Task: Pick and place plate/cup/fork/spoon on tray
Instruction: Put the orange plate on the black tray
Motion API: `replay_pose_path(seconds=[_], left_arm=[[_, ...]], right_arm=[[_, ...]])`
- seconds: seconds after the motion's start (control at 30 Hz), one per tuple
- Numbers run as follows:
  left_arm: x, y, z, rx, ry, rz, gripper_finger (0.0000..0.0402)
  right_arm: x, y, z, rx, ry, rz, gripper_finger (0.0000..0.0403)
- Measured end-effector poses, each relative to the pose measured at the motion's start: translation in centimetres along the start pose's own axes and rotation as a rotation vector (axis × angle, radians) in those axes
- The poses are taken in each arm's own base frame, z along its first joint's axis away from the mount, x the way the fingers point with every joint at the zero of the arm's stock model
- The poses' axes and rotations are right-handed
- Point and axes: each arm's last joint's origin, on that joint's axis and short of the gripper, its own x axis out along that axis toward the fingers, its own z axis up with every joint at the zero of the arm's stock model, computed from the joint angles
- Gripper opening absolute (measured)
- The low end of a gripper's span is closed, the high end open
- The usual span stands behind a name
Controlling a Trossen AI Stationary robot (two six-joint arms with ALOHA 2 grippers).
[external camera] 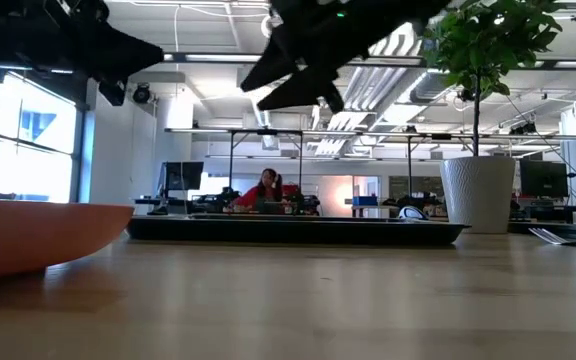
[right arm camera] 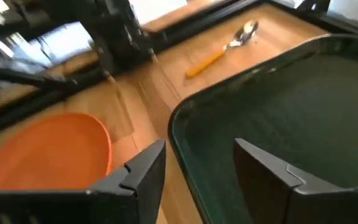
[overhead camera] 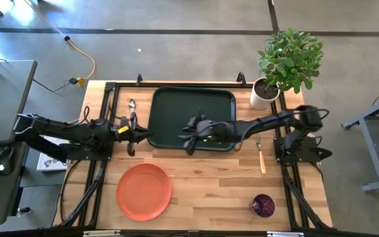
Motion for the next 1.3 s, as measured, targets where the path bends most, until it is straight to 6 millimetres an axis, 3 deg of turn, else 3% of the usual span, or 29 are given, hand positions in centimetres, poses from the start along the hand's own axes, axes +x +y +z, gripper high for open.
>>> replay_pose_path(seconds=[0.17, 0.27, 0.4, 0.5, 0.7, 1.0, 1.3], left_arm=[[0.1, -0.3, 0.0, 0.018, 0.141, 0.009, 0.0055], [0.0, -0.3, -1.0, 0.027, 0.194, 0.043, 0.0079], [-0.2, 0.2, -1.3, -0.005, 0.143, 0.250, 0.0104], [-0.3, 0.6, -1.2, -0.005, 0.104, 0.382, 0.0114], [-0.3, 0.6, -1.2, 0.006, 0.105, 0.398, 0.0120], [-0.3, 0.7, -1.3, 0.015, 0.116, 0.415, 0.0120], [-0.3, 0.8, -1.5, 0.026, 0.132, 0.437, 0.0120]], right_arm=[[2.7, 3.7, -0.7, -0.062, 0.063, 0.025, 0.0181], [4.1, 5.9, -1.7, -0.101, 0.078, 0.055, 0.0181], [6.0, 7.8, -2.8, -0.092, 0.108, 0.088, 0.0181], [8.0, 8.2, -3.4, -0.083, 0.144, 0.112, 0.0181], [10.7, 9.1, -3.6, -0.209, 0.191, 0.137, 0.0181], [13.4, 9.6, -4.7, -0.230, 0.286, 0.104, 0.0181], [14.6, 8.9, -6.6, -0.214, 0.371, 0.132, 0.0181]])
